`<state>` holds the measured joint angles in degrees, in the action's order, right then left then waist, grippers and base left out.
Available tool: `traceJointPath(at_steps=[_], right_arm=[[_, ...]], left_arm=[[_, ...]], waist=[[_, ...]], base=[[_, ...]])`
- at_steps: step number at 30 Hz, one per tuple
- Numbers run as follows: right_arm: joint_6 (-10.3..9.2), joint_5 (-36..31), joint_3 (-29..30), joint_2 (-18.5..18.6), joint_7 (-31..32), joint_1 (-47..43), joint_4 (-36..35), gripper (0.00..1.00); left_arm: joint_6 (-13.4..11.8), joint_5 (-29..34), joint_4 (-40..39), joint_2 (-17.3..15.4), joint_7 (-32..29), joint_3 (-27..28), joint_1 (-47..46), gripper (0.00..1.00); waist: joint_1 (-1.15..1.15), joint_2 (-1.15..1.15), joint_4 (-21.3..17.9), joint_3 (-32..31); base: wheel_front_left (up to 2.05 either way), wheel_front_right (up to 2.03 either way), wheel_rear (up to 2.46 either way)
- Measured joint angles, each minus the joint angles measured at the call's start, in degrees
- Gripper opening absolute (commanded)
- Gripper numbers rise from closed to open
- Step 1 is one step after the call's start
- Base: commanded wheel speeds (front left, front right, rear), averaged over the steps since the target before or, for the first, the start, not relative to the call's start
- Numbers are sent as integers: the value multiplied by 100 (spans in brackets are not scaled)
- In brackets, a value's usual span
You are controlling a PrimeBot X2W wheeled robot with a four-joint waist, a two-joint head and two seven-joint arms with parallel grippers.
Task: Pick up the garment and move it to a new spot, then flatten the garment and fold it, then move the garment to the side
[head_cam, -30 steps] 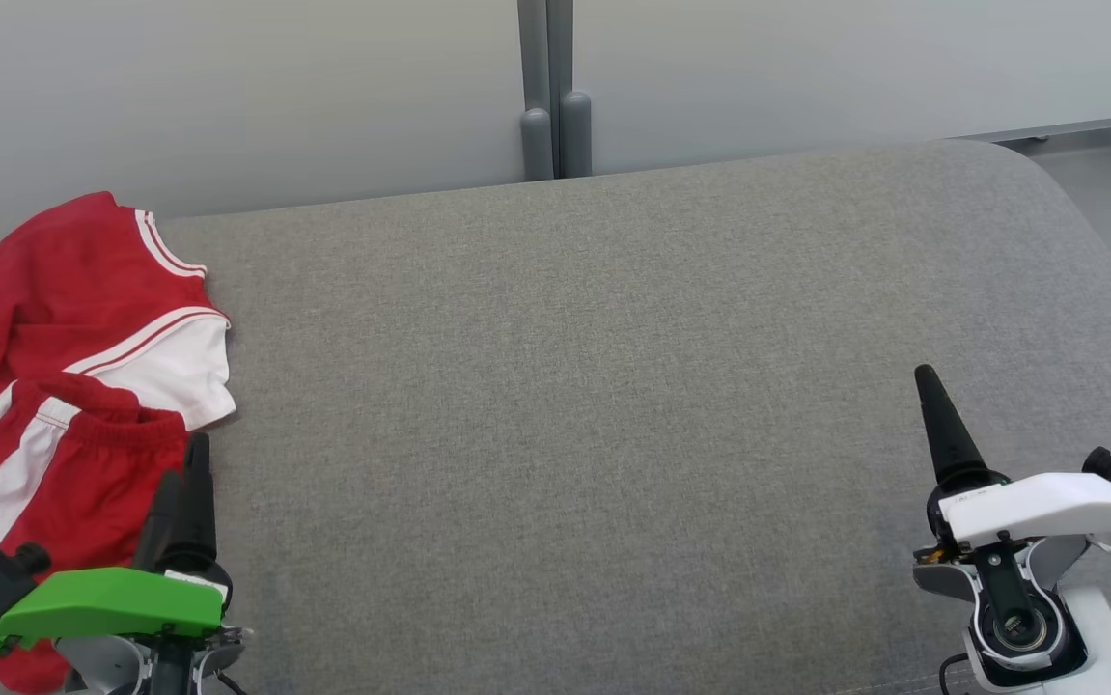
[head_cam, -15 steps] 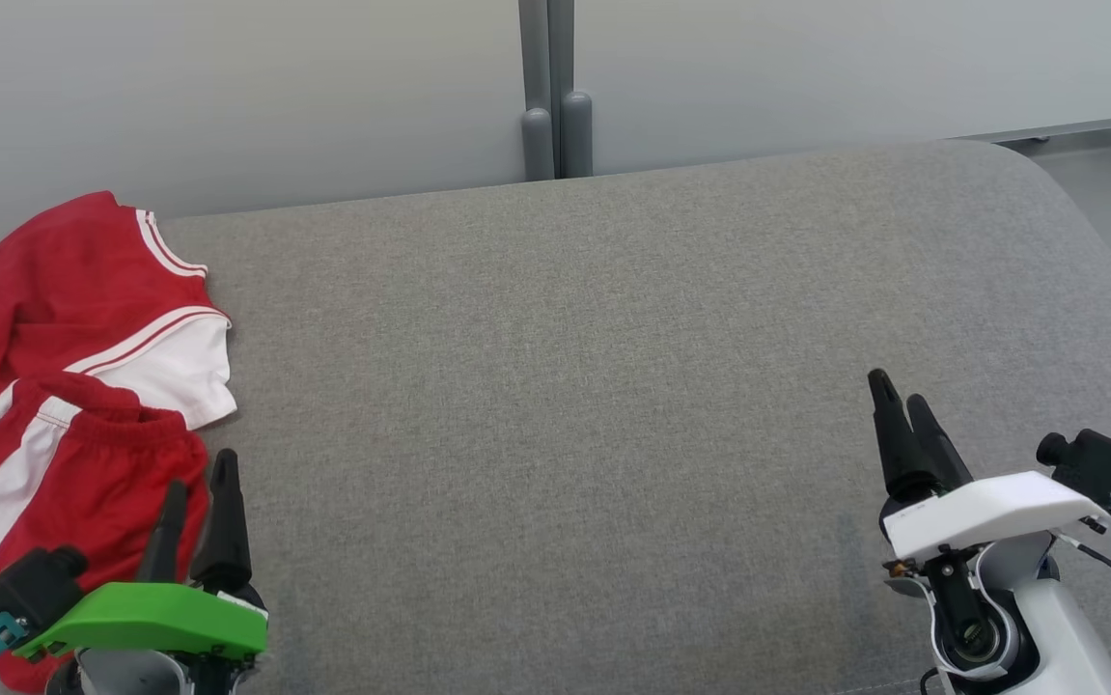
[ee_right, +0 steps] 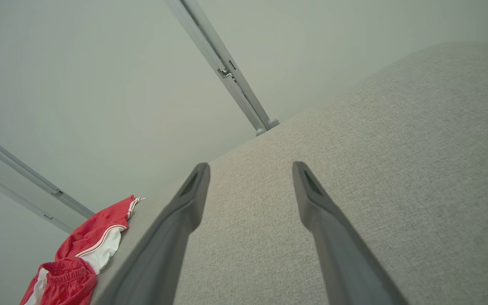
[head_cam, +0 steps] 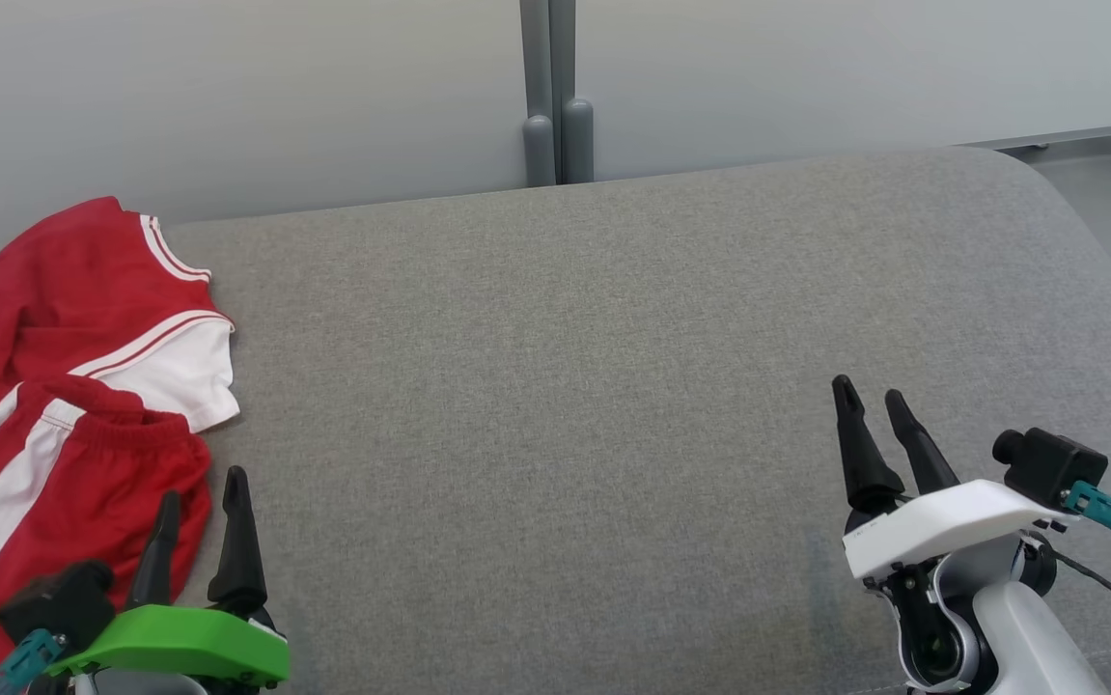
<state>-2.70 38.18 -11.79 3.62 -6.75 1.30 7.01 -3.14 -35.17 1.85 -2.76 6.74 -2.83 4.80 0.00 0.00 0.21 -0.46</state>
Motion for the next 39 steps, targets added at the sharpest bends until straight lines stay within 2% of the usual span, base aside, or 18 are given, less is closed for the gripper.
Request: traceJointPath(at_steps=[36,39], right_arm=[[-202,-2792,-857,152,-760,-14,103,100],[-202,-2816,-868,151,-768,-14,124,100]], left_arm=[[-363,2582,-107,1,768,-332,500,100],[-369,2594,-104,1,768,-339,533,100]], waist=[[0,0,-27,-136],[0,0,-31,-133]], base=[[0,0,0],[0,0,0]])
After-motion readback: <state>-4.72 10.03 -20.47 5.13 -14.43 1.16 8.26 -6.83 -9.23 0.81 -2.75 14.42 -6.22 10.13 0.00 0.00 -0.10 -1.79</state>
